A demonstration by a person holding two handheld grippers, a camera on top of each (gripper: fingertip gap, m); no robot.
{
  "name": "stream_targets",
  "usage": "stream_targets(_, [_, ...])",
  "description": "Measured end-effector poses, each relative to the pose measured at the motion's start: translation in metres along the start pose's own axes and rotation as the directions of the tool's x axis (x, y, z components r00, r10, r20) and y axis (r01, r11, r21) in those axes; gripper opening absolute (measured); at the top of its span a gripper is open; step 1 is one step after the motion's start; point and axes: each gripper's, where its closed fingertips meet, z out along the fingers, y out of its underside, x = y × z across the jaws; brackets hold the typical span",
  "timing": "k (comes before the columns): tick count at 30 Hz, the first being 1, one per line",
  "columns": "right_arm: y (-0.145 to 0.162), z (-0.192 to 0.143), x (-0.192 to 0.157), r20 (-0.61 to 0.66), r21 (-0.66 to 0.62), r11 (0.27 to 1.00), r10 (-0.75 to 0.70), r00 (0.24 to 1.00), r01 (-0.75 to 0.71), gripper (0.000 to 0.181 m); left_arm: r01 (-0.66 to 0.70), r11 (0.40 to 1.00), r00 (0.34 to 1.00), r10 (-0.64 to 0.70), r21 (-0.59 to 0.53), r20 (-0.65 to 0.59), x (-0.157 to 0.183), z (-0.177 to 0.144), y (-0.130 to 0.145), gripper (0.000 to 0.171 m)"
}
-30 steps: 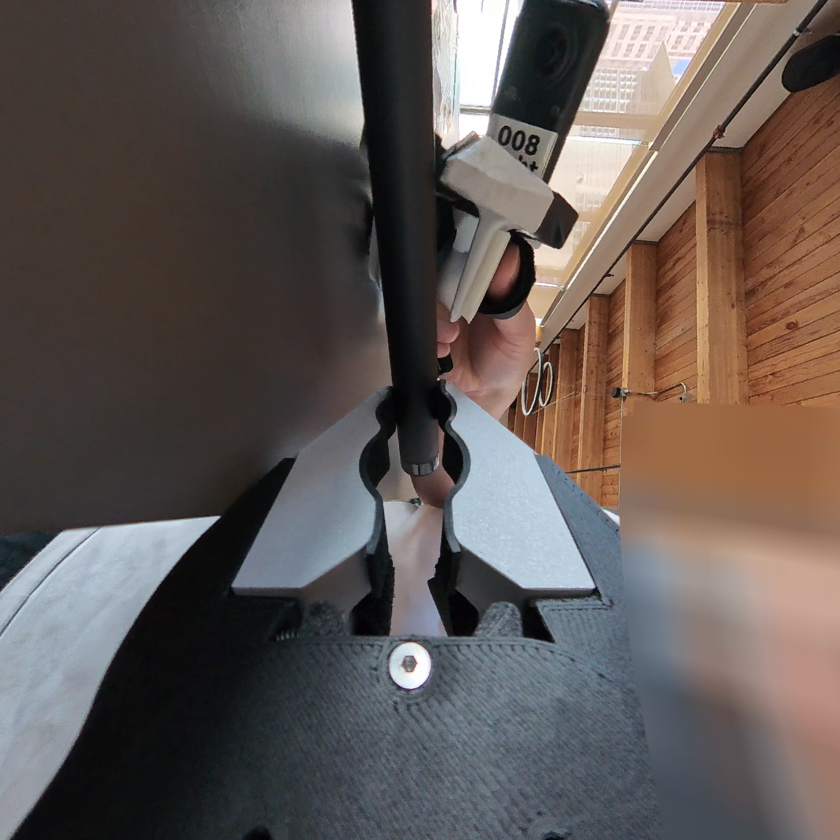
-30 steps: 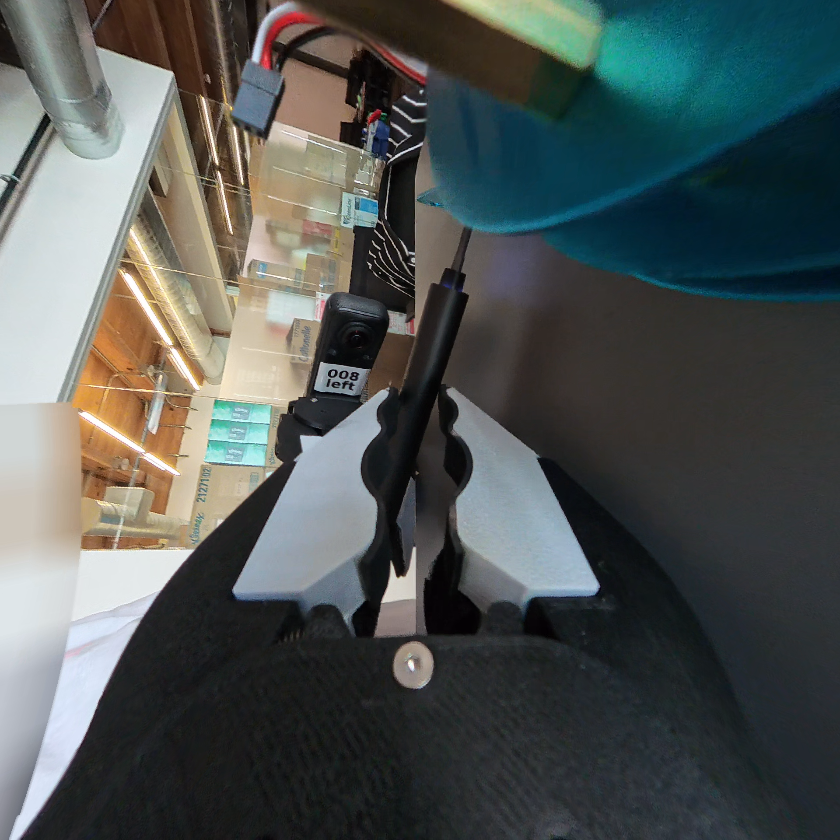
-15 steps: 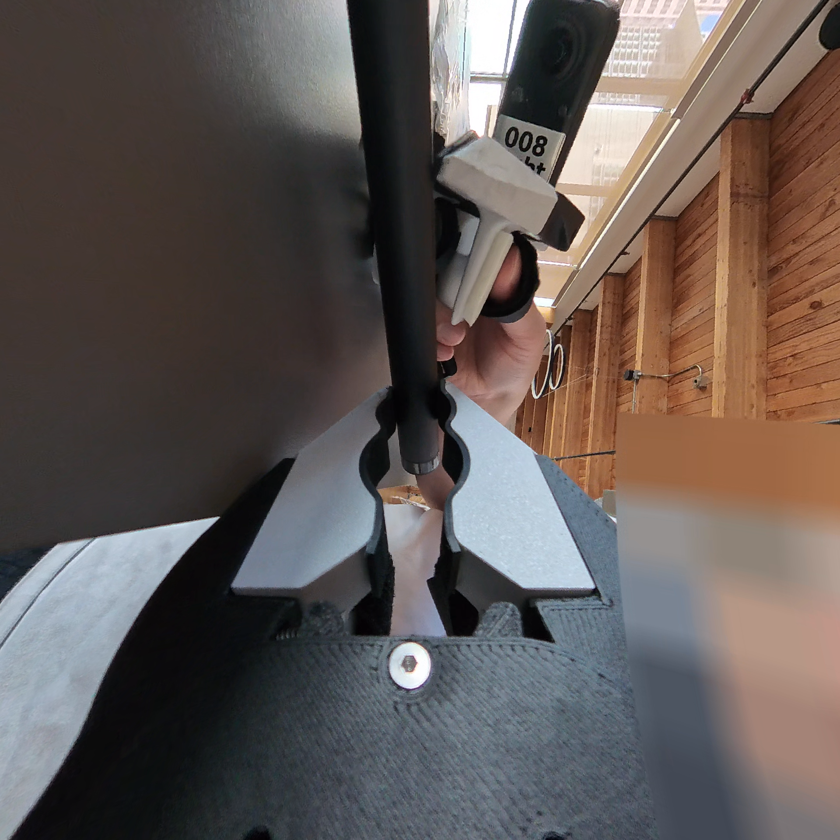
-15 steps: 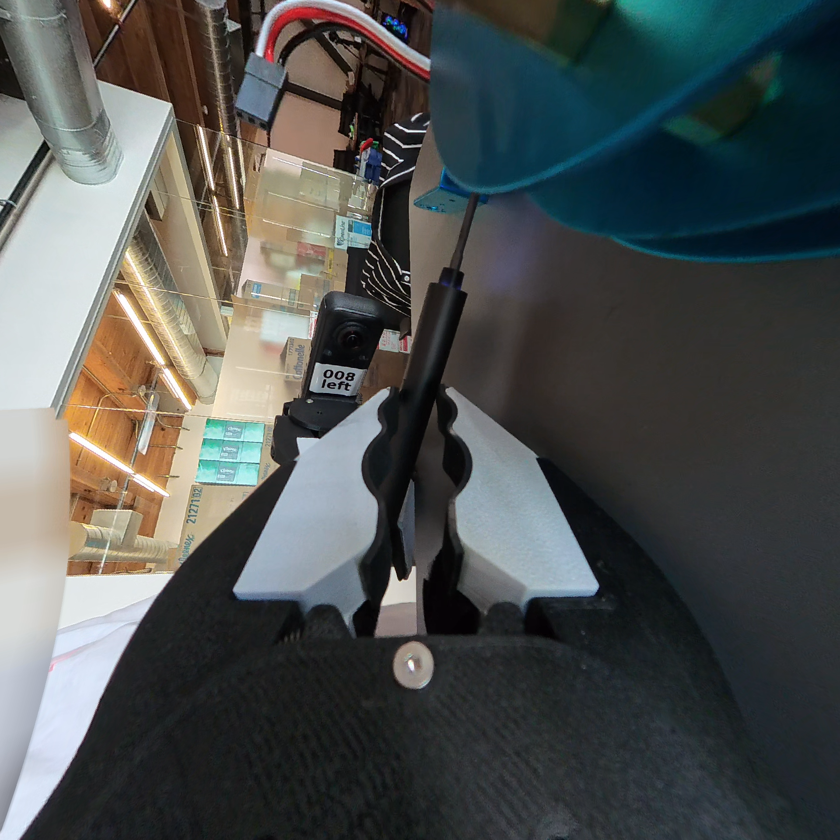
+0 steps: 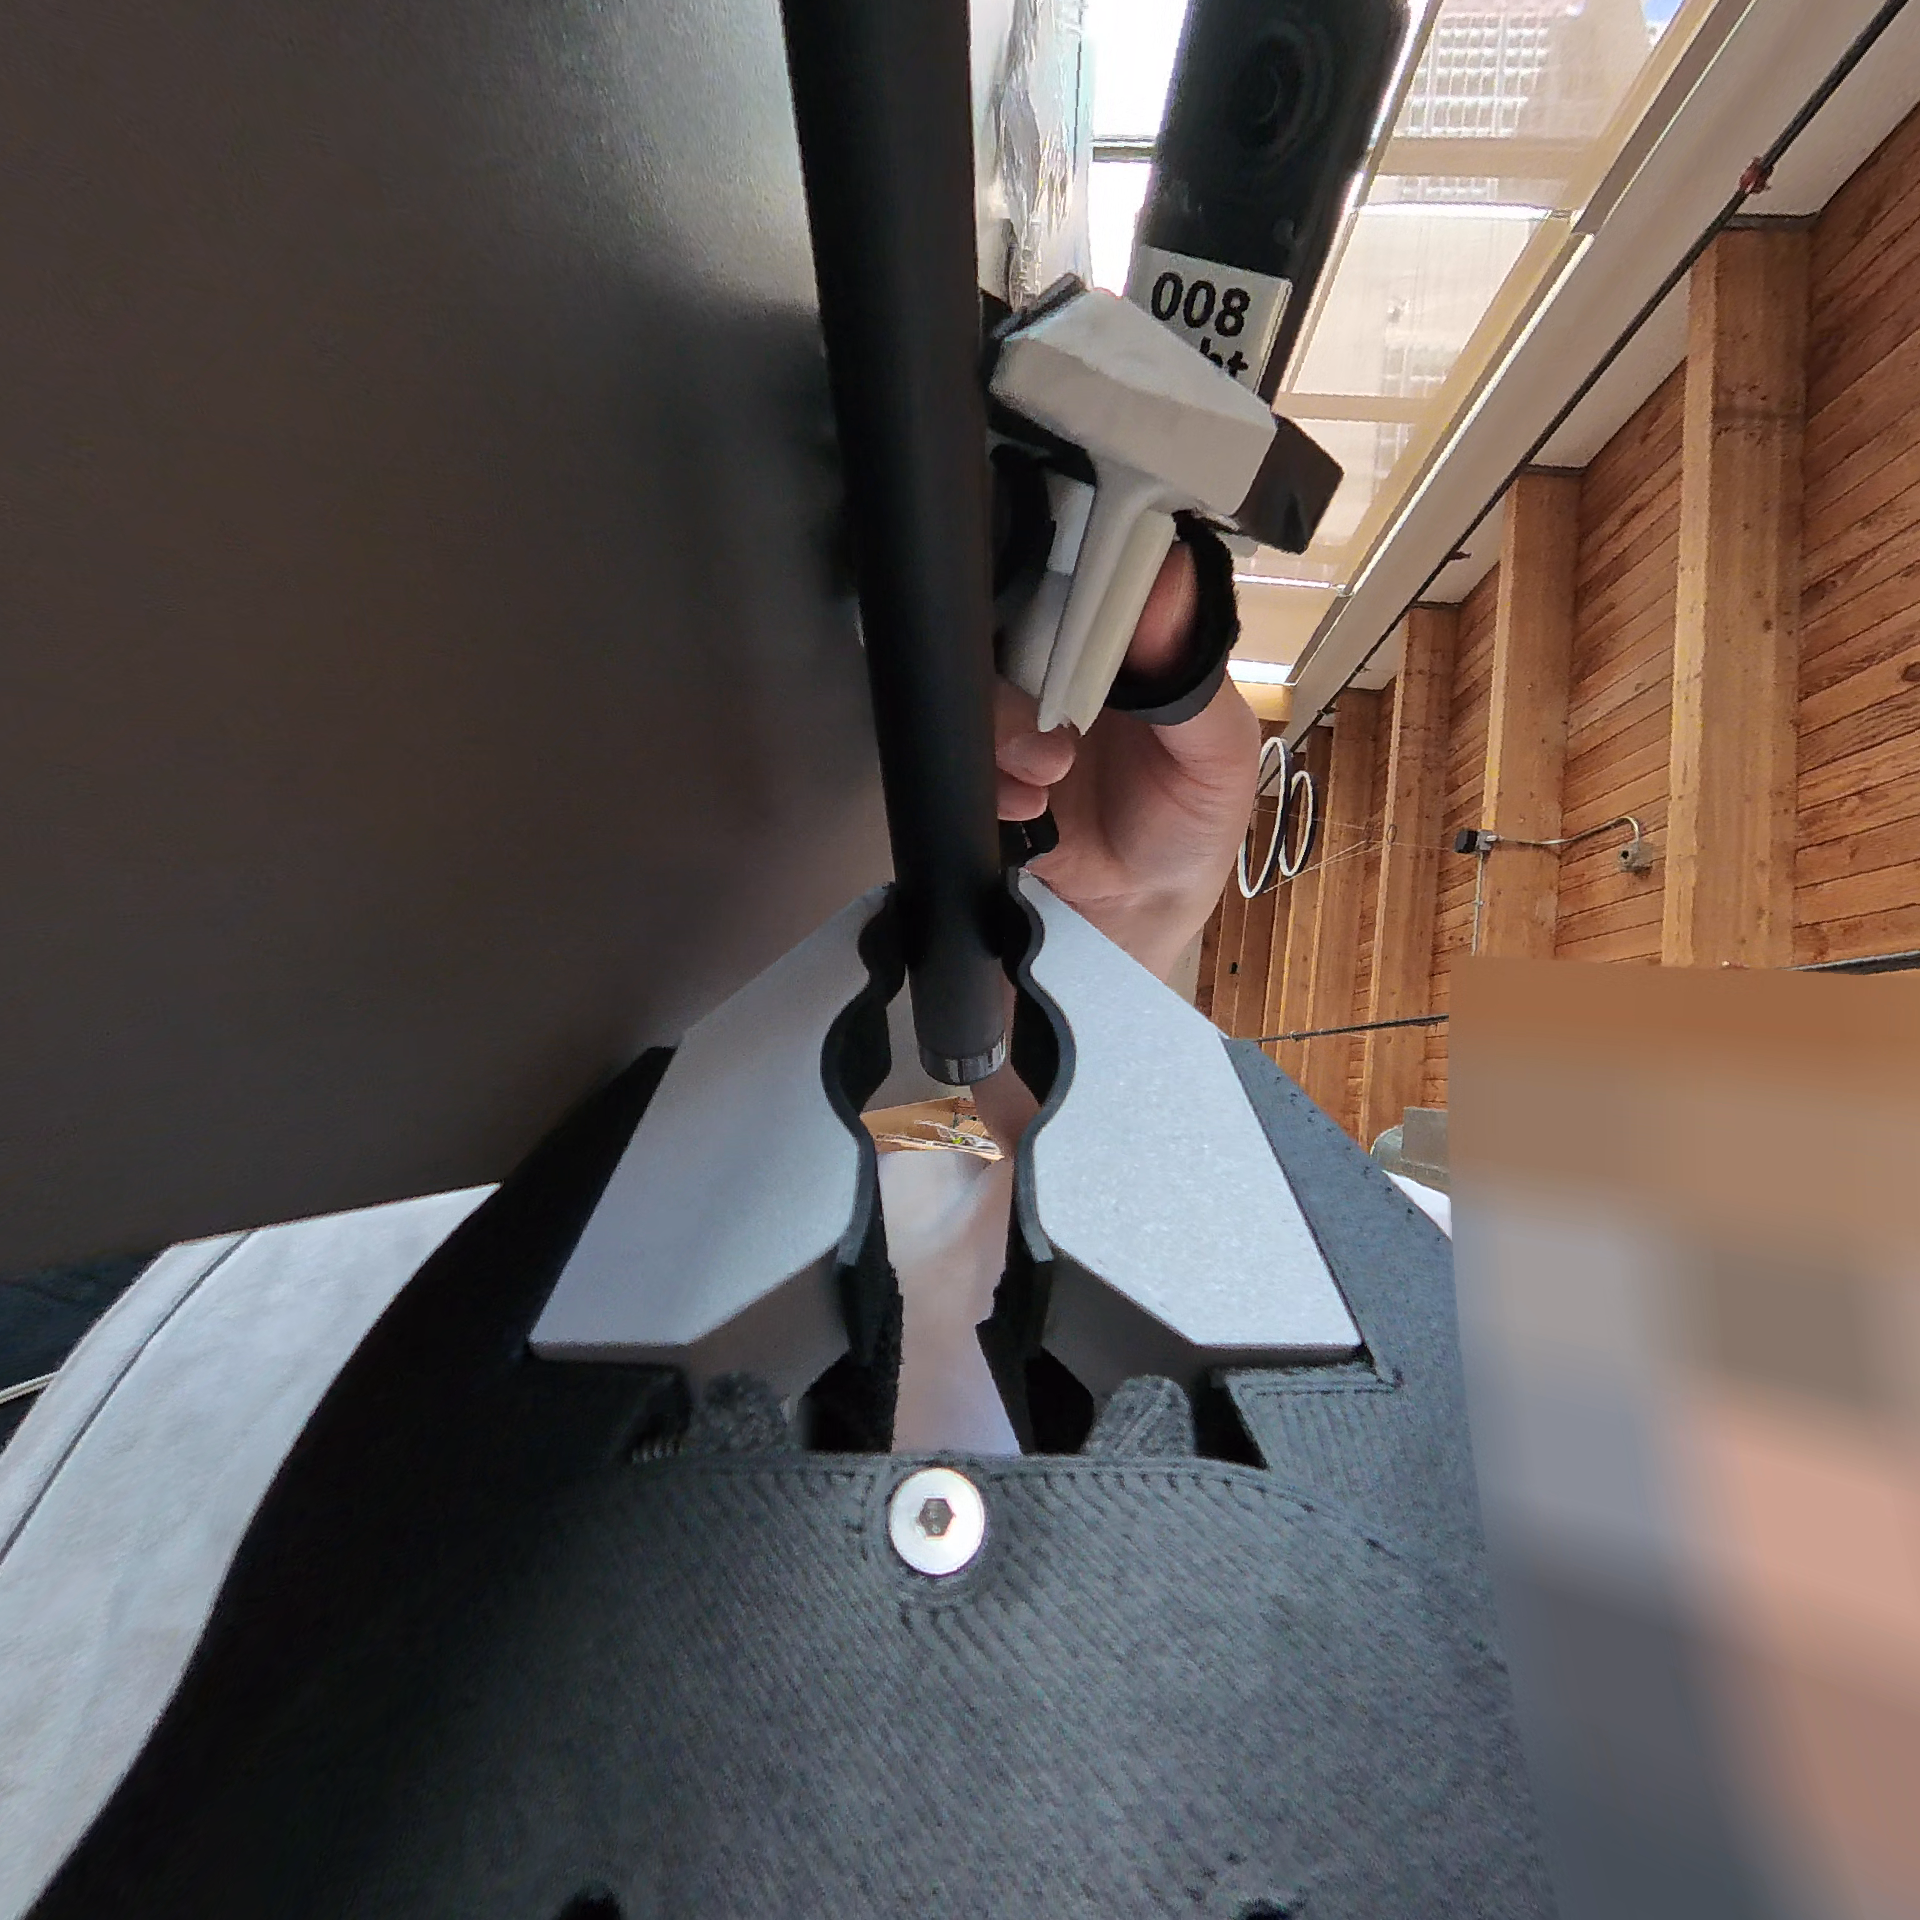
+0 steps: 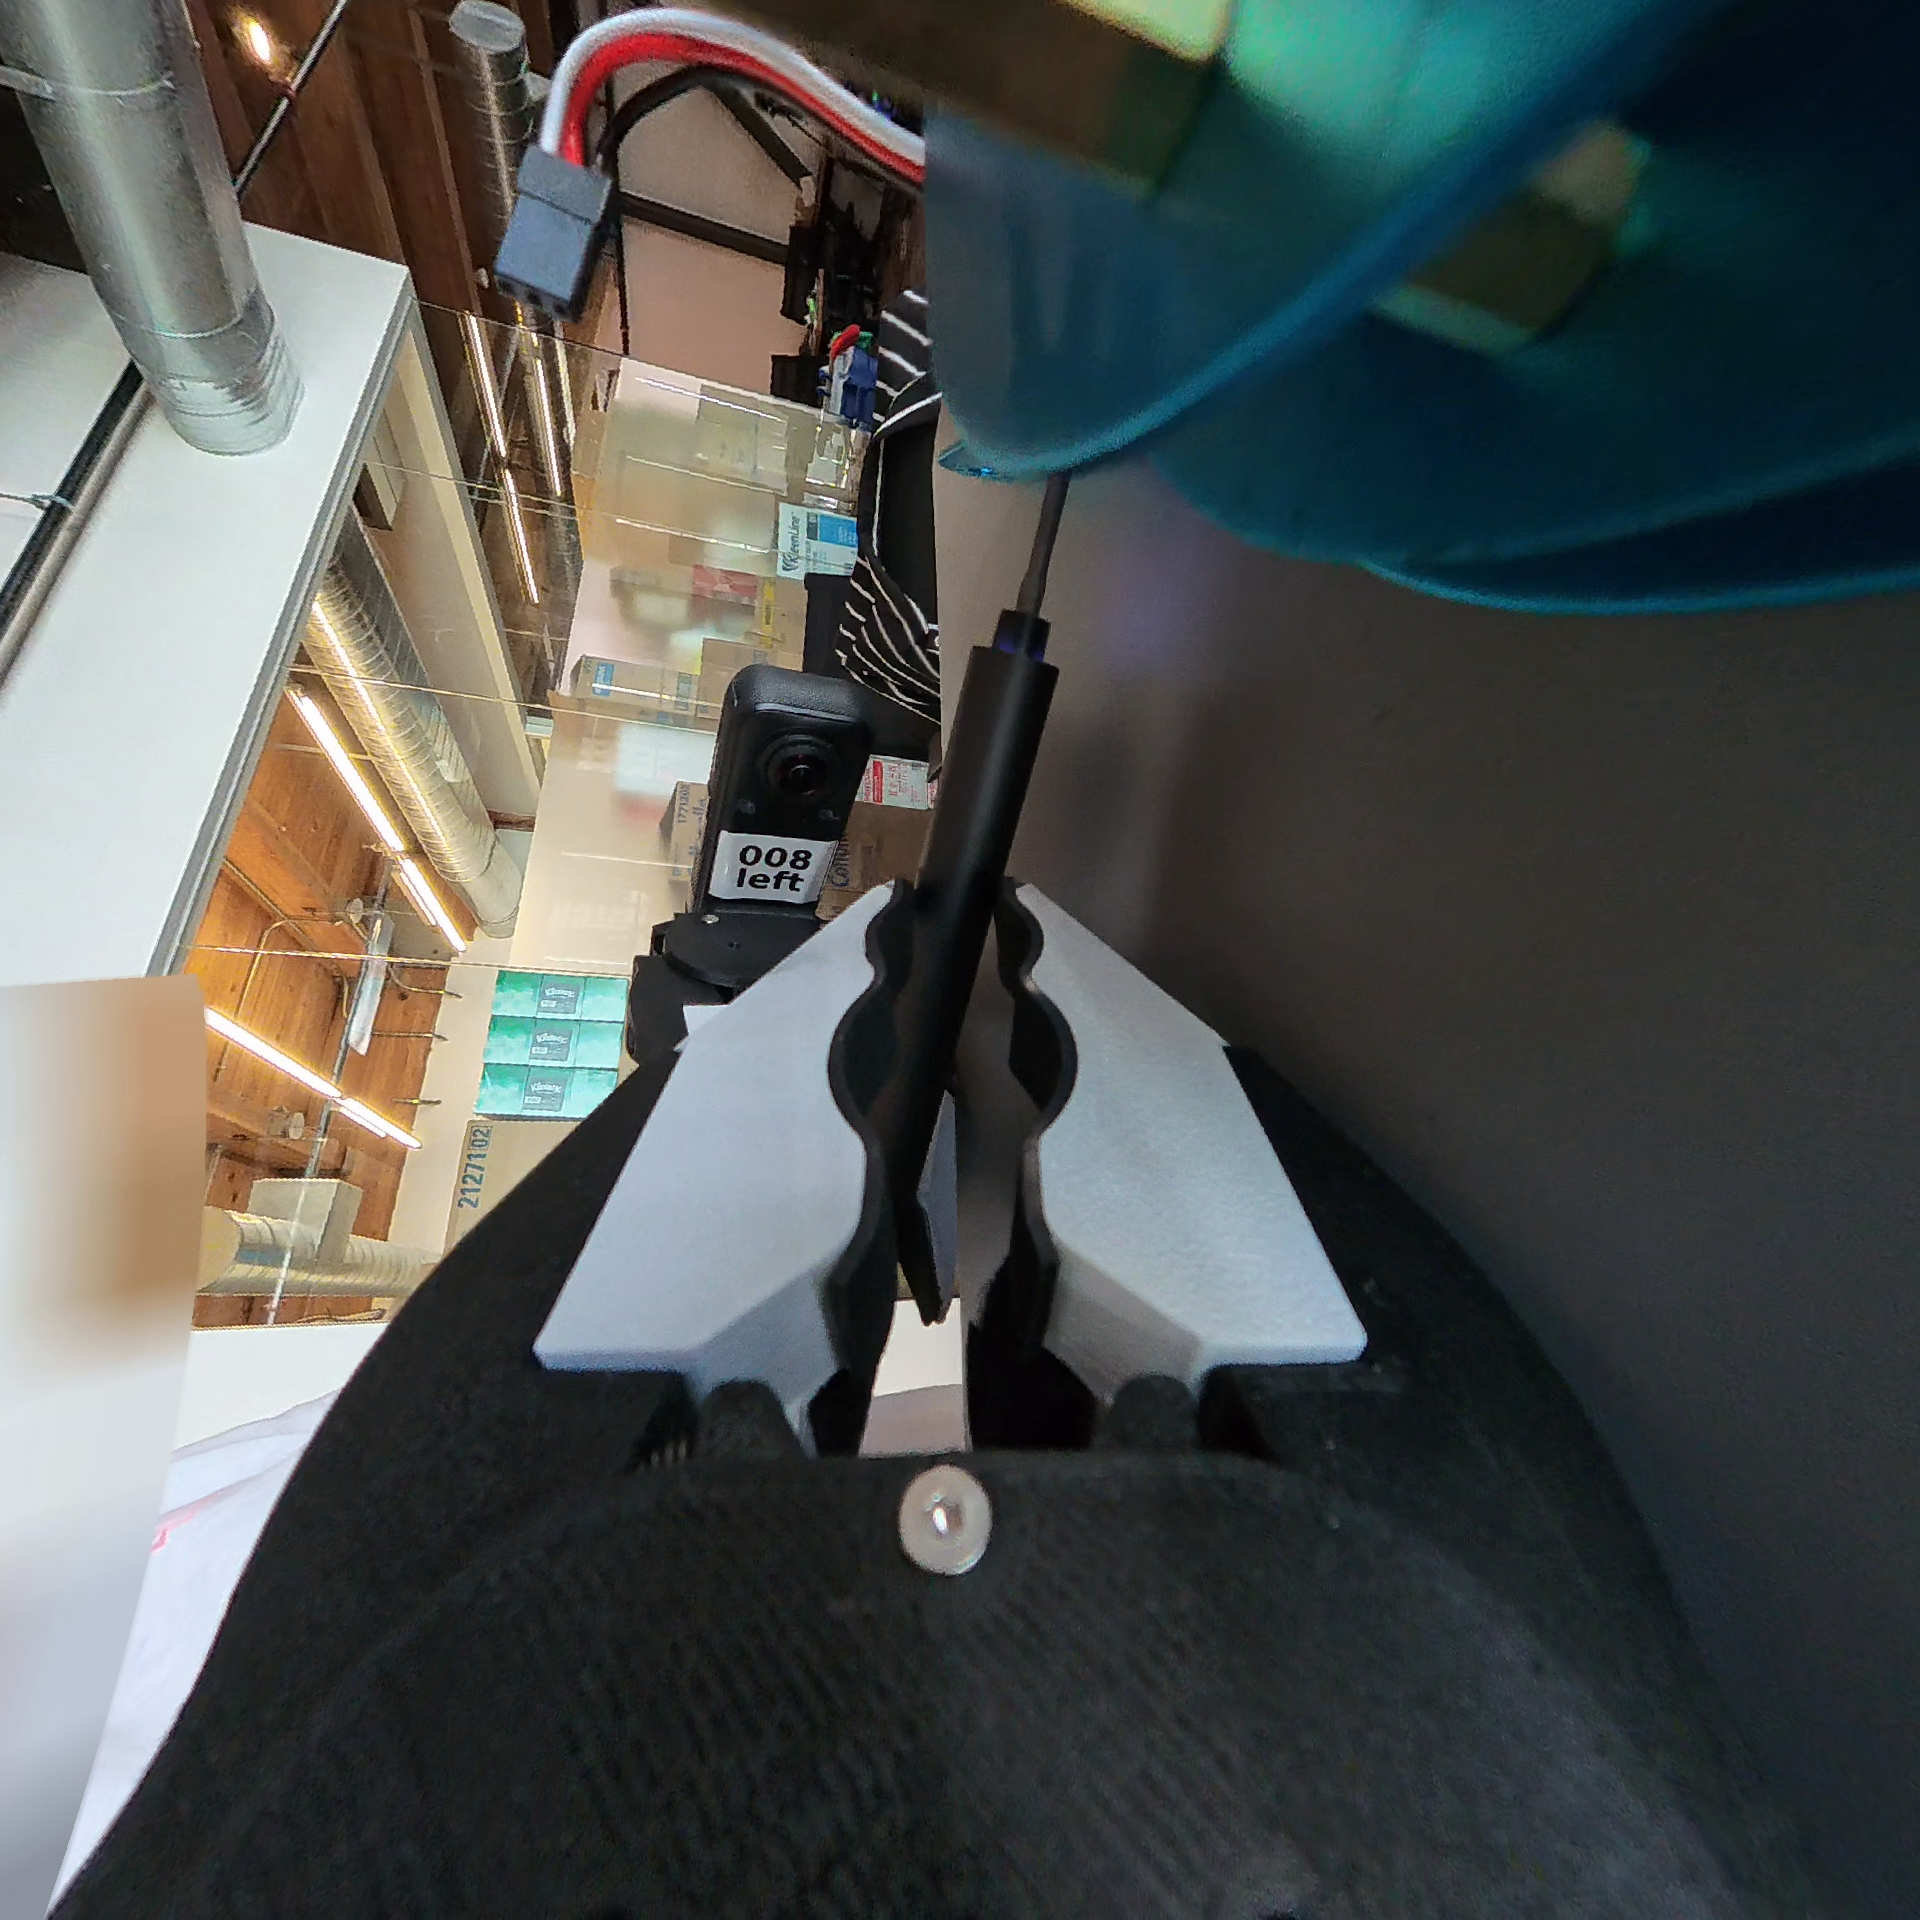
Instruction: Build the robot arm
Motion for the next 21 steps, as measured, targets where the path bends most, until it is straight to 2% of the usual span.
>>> stream_targets(21, [-0.0015,0.0005,0.0005,-0.015,0.017,1.0,0.0,1.0,0.001,0.015,-0.018,0.999,0.999,0.019,-0.042,0.035,-0.0023,-0.0008,0.0005,0.016])
